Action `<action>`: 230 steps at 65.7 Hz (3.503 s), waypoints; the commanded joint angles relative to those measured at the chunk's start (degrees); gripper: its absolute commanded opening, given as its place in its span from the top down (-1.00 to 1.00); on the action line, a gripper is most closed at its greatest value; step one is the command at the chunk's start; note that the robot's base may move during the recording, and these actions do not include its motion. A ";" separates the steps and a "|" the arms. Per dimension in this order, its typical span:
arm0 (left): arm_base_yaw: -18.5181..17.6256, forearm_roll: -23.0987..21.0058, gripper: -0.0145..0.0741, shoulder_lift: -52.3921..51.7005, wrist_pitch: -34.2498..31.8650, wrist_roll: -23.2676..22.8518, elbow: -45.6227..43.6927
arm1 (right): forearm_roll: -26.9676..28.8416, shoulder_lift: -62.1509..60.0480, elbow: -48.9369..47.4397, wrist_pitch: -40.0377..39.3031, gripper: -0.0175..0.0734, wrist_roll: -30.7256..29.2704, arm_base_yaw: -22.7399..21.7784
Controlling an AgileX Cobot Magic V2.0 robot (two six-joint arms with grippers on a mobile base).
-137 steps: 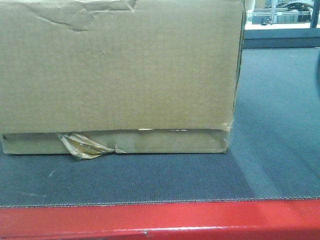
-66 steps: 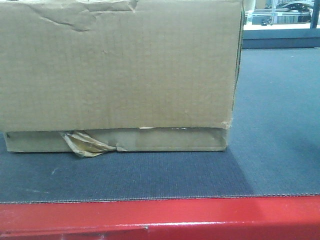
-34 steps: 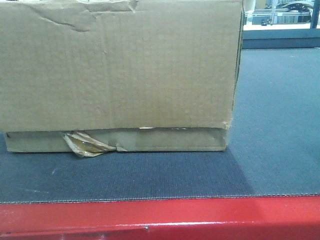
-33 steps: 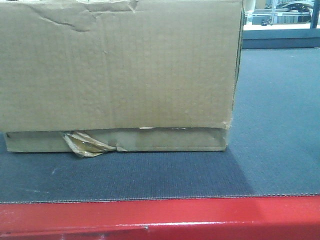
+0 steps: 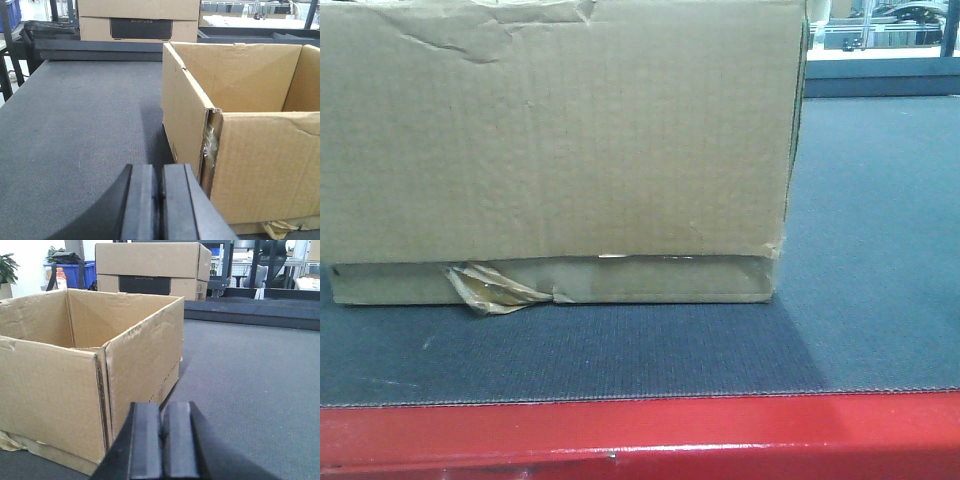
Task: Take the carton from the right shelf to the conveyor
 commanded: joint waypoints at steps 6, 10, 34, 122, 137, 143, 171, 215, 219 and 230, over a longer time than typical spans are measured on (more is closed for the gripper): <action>0.17 0.28 0.64 -0.26 -1.45 0.21 0.18 | -0.44 -0.30 0.06 -1.57 0.77 -0.09 -0.29; 0.17 0.07 0.64 -0.26 -1.54 0.21 0.18 | -0.44 -0.30 0.06 -1.55 0.77 -0.09 -0.29; 10.58 -17.31 0.64 -5.92 -10.07 12.18 11.28 | -0.44 -0.30 0.06 -1.55 0.77 -0.09 -0.29; 14.28 -17.52 0.64 -8.30 -23.13 12.17 22.65 | 3.81 -0.54 -0.08 -2.14 0.77 -7.07 -1.98; 14.28 -17.52 0.64 -8.30 -23.13 12.17 22.65 | 22.96 -0.80 2.98 -4.21 0.77 -25.54 -17.76; 14.28 -17.52 0.64 -8.30 -23.13 12.17 22.65 | 23.09 -2.36 6.23 -5.06 0.77 -25.54 -22.30; 14.28 -17.52 0.64 -8.30 -23.13 12.17 22.65 | 22.60 -14.58 15.94 -3.75 0.77 -25.54 -25.06; 14.28 -17.52 0.64 -8.30 -23.13 12.17 22.65 | 22.60 -14.58 15.94 -4.18 0.77 -25.54 -25.06; 14.28 -17.52 0.64 -8.30 -23.13 12.17 22.65 | 22.60 -14.58 15.94 -4.18 0.77 -25.54 -25.06; 14.28 -17.52 0.64 -8.30 -23.13 12.17 22.65 | 22.60 -14.58 15.94 -4.18 0.77 -25.54 -25.06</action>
